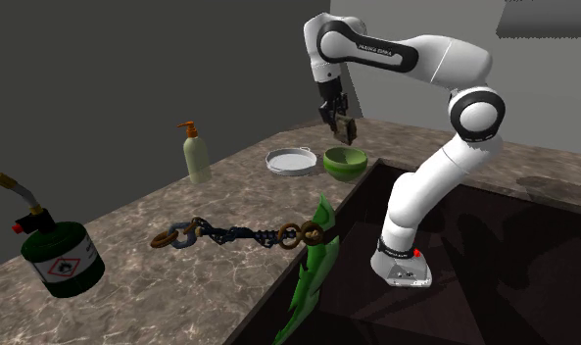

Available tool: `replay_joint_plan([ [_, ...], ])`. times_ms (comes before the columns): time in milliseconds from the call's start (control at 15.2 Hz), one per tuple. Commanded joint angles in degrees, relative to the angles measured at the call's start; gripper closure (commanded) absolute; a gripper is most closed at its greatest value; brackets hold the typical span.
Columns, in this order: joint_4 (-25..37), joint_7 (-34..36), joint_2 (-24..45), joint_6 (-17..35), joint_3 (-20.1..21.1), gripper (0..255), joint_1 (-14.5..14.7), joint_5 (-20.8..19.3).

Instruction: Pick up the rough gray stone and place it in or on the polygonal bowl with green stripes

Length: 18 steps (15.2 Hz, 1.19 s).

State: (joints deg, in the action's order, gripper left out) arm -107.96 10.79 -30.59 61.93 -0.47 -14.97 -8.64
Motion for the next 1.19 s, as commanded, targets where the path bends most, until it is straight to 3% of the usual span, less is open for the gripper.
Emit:
replay_joint_plan([
  [0,-1.49,-3.13,-1.54,0.38,-2.27,255,-0.58,-2.07],
  [66,-1.9,-4.99,-2.15,0.5,-3.66,255,-0.93,-3.36],
  [1122,-16.53,-3.08,-6.61,10.54,-4.31,255,-0.85,-3.24],
])
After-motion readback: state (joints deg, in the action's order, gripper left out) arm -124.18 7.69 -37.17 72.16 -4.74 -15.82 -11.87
